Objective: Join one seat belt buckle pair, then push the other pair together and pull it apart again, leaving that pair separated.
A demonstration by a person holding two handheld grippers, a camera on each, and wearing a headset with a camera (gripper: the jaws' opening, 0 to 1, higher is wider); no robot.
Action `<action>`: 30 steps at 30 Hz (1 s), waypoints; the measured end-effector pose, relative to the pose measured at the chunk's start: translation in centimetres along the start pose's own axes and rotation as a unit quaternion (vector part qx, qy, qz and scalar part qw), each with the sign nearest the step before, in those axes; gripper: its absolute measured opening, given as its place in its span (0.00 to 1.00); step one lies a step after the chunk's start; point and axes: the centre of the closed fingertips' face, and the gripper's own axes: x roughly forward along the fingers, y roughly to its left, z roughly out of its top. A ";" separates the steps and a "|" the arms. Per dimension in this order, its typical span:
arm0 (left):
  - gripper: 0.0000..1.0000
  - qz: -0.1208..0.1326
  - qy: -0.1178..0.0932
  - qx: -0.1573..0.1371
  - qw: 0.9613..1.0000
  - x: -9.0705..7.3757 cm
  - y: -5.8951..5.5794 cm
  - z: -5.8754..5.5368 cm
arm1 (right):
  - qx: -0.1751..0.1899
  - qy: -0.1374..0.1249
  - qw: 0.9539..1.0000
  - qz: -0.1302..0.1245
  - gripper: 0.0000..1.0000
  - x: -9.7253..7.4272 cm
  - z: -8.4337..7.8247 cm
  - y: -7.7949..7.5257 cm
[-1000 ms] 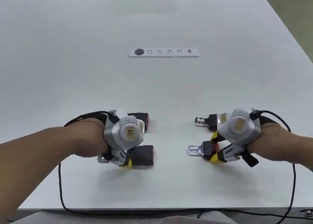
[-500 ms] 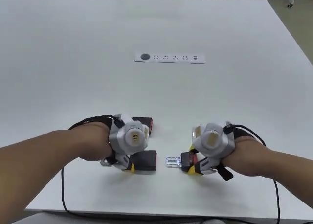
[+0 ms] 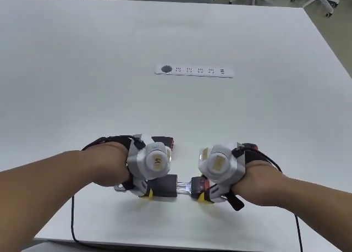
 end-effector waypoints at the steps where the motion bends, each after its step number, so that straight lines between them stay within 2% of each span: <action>1: 0.32 0.000 0.000 0.000 1.000 0.0 0.0 0.0 | -0.002 -0.001 1.000 -0.001 0.36 0.0 0.0 0.0; 6: 0.32 -0.005 -0.003 0.007 1.000 0.0 0.0 0.0 | -0.012 -0.008 1.000 -0.001 0.36 0.3 0.7 0.1; 8: 0.32 -0.005 -0.003 0.009 1.000 0.0 0.0 0.0 | -0.028 -0.003 1.000 -0.002 0.36 0.4 0.7 0.1; 10: 0.31 -0.005 -0.004 0.010 1.000 0.0 0.0 0.0 | -0.013 -0.007 1.000 0.003 0.36 0.3 0.7 0.1; 14: 0.31 -0.004 -0.008 0.013 1.000 -0.1 -0.1 0.0 | -0.008 -0.007 1.000 0.004 0.35 0.4 0.8 0.0; 21: 0.31 -0.007 -0.019 0.020 1.000 -0.1 0.0 0.0 | -0.020 -0.010 1.000 0.008 0.34 0.5 1.1 0.0; 27: 0.31 -0.008 -0.014 0.025 1.000 0.0 0.0 0.1 | -0.030 -0.016 0.999 0.008 0.34 0.7 1.7 0.0; 30: 0.31 -0.008 -0.018 0.024 1.000 0.0 0.0 0.1 | -0.026 -0.020 0.999 0.007 0.34 1.0 2.1 0.0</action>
